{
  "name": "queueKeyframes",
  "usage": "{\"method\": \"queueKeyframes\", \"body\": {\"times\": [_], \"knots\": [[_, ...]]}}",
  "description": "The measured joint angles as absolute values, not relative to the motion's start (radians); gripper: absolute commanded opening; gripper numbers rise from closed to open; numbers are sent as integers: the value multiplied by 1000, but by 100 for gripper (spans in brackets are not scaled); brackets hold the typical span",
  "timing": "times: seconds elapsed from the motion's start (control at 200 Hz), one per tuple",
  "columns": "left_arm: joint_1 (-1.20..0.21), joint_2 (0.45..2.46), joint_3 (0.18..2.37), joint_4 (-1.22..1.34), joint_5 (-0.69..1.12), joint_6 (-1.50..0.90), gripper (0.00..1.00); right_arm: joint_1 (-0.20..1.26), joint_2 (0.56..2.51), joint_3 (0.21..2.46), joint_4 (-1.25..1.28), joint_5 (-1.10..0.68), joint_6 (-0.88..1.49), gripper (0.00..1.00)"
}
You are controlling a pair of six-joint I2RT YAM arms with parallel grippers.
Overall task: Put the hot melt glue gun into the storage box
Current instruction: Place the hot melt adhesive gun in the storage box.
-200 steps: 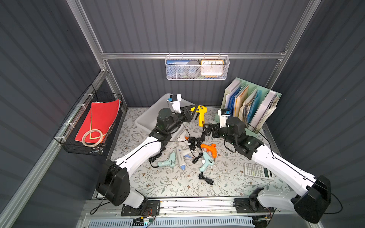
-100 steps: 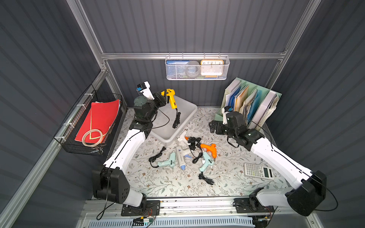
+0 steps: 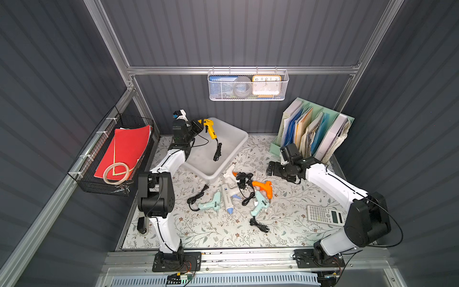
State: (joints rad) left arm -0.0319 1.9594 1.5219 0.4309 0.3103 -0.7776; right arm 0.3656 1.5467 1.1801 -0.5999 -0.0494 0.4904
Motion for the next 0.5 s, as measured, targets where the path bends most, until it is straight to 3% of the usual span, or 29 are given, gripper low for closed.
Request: {"method": "queueKeyframes", "body": {"times": [0.265,0.5], "knots": [[-32,2184,1682,424,399,-843,0,365,1575,1145,-630,-93,492,98],[-32,2284,1699,375,442,-872,0,365,1584,1134,-669,-112,476,91]]}}
